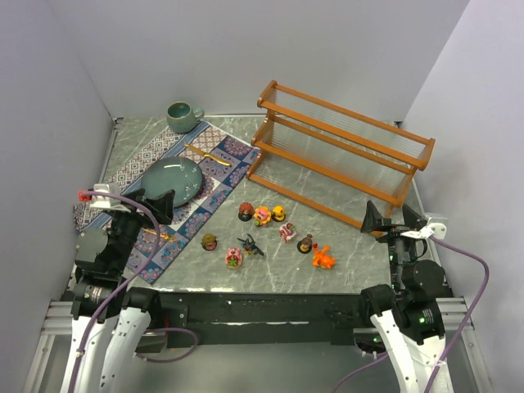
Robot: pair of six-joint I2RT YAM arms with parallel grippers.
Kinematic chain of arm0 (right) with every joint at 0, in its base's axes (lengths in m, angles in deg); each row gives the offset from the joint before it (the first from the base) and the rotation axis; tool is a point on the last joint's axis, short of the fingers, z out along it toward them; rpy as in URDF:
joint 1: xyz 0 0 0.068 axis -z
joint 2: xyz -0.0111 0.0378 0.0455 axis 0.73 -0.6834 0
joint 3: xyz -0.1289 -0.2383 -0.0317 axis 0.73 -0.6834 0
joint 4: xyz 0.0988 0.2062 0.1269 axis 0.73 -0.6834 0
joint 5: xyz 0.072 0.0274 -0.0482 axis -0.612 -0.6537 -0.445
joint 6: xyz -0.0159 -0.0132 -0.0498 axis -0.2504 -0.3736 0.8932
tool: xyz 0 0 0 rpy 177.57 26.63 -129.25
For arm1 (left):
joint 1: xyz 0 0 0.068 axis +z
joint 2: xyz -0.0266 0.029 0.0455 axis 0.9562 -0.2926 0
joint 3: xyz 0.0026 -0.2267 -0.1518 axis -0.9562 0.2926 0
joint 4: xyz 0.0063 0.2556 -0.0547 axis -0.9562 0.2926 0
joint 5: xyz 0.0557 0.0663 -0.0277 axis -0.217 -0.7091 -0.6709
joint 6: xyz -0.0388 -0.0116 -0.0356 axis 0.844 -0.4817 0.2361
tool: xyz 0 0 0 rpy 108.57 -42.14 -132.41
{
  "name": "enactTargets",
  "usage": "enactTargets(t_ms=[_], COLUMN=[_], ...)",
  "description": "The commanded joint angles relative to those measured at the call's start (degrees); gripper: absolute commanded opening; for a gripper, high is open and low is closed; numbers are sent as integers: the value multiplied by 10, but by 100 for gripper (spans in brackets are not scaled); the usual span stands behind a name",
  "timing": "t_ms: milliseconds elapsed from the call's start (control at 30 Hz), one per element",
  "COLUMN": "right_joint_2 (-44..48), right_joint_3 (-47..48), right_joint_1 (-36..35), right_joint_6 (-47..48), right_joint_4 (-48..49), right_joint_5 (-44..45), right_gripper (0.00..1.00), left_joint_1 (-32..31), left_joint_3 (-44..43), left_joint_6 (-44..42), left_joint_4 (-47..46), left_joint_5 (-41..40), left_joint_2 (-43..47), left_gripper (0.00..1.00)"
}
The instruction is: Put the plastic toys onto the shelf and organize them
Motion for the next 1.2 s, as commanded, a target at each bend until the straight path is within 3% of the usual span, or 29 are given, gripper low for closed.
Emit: enactTargets(t_ms=[0, 333, 567, 833, 1000, 1167], right_joint_2=[176, 116, -68, -247, -323, -386], right_joint_3=[19, 53, 174, 240, 241, 214], right_joint_1=[-1, -1, -1, -2, -16, -91], right_joint_6=[-3, -28, -46, -82, -87, -97], right_joint_4=[12, -8, -109, -147, -149, -125], right_joint_5=[-10, -61, -130, -204, -265, -214], right_gripper=[100, 100, 100, 100, 100, 100], left_joint_1=[5, 4, 4, 3, 1, 0], left_joint_3=[-2, -14, -16, -13, -11, -11], left_joint_6=[1, 19, 23, 14, 10, 9], left_joint_4=[-26, -13, 5, 23, 28, 39], left_joint_5=[12, 42, 64, 85, 96, 100], left_joint_2=[-5, -36, -70, -114, -134, -159], left_gripper=[97, 97, 97, 97, 97, 97])
